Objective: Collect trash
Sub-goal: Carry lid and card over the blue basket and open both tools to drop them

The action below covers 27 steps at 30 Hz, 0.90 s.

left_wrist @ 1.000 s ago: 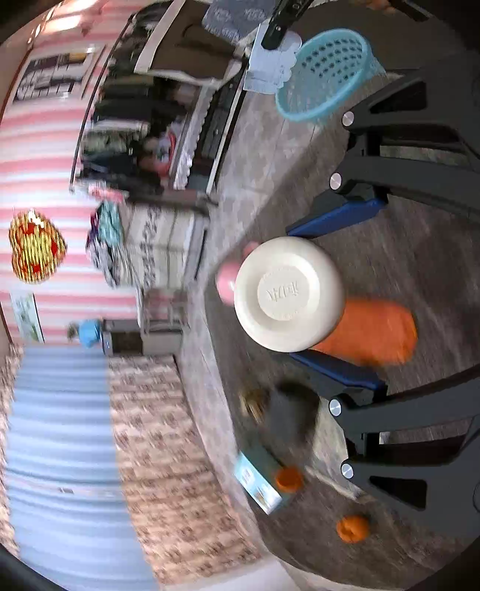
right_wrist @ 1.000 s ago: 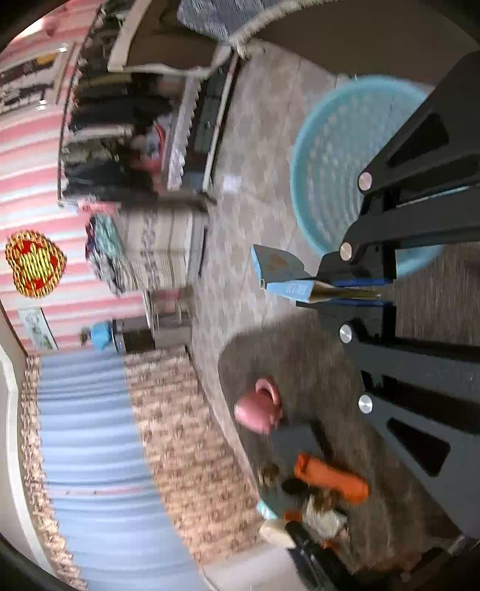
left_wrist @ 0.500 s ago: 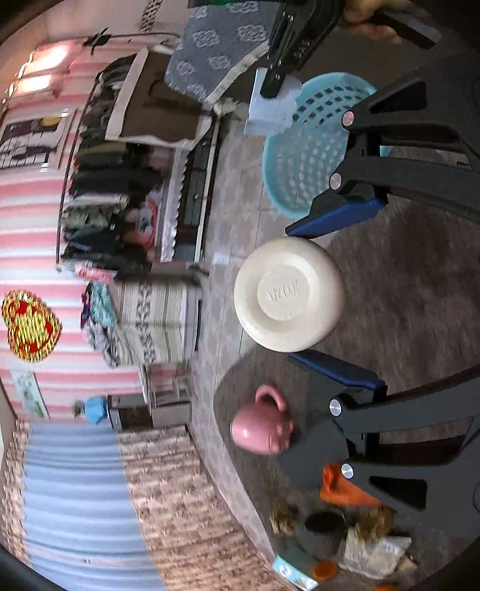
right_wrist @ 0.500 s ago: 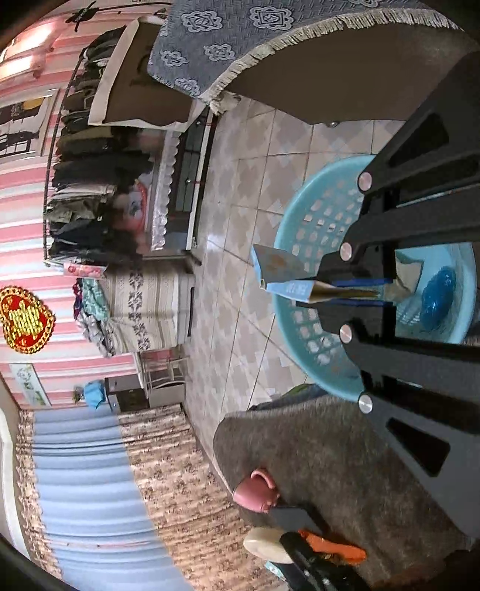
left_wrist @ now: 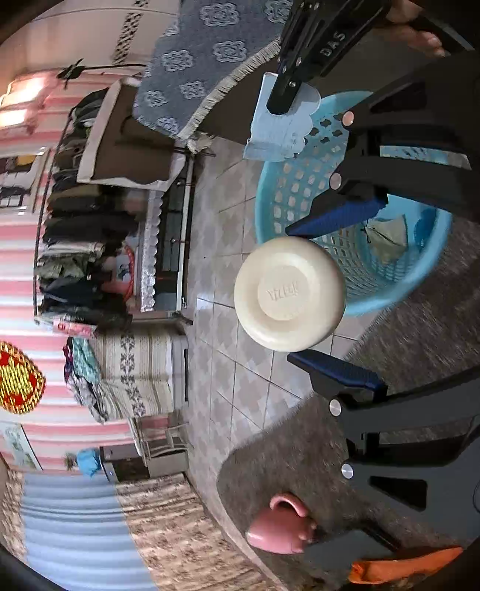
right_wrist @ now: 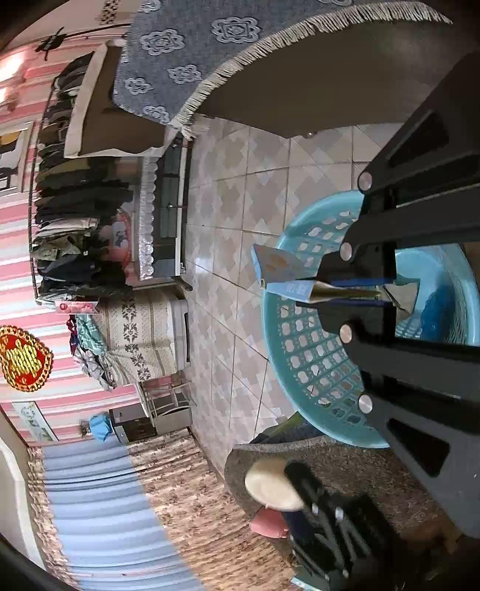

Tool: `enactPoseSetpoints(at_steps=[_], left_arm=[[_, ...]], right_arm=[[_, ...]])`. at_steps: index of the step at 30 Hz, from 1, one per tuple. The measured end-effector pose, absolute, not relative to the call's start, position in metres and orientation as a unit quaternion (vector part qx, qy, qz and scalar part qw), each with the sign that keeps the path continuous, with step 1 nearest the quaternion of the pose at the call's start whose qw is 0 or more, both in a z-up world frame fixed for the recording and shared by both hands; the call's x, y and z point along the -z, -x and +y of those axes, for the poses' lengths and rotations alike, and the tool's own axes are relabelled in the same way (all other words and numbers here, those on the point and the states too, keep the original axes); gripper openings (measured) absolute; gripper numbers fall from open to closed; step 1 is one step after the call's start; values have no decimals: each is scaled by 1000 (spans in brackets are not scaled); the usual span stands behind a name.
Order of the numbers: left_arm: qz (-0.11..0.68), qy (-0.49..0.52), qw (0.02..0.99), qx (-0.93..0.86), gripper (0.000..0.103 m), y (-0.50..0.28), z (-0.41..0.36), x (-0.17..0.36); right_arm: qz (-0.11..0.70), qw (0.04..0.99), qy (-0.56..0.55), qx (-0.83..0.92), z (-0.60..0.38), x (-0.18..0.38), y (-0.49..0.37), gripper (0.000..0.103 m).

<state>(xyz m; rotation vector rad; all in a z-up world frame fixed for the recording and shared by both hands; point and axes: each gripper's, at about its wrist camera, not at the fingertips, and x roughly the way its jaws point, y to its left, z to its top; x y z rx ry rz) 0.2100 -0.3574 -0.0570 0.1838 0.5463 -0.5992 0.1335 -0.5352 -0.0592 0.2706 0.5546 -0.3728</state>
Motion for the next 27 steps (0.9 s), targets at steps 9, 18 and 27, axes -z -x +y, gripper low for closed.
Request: enactPoseSetpoints(at_steps=[9, 18, 27], left_arm=[[268, -85, 909, 307, 83, -230, -378, 52], [264, -65, 933, 236, 95, -240, -326, 41], [253, -50, 952, 164, 97, -219, -245, 28]], right_arm=[[278, 934, -137, 178, -535, 60, -139, 5], [284, 938, -113, 164, -517, 61, -154, 5], [292, 939, -79, 160, -494, 71, -171, 7]])
